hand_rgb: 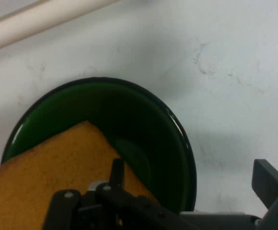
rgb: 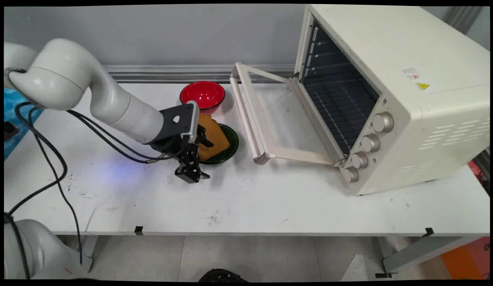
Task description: Close the oven
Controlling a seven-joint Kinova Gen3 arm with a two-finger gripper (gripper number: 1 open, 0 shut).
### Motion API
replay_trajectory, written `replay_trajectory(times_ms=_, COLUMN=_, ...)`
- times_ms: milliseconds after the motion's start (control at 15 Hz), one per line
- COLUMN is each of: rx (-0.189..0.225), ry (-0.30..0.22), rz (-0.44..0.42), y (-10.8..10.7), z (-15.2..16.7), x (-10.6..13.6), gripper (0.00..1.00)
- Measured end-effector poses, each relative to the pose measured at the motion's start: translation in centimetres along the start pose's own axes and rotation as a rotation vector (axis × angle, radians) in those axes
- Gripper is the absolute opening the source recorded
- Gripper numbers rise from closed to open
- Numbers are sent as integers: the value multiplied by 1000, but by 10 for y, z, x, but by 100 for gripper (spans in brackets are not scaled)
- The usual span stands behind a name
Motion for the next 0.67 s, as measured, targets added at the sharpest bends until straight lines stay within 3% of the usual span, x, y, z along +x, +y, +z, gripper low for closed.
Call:
replay_trajectory(times_ms=333, rx=-10, ry=-8, rz=-2, y=-9, z=-16, x=6, gripper=100)
replay_trajectory(times_ms=667, rx=-6, ry=-41, rz=-35, y=-41, z=-37, x=12, gripper=100)
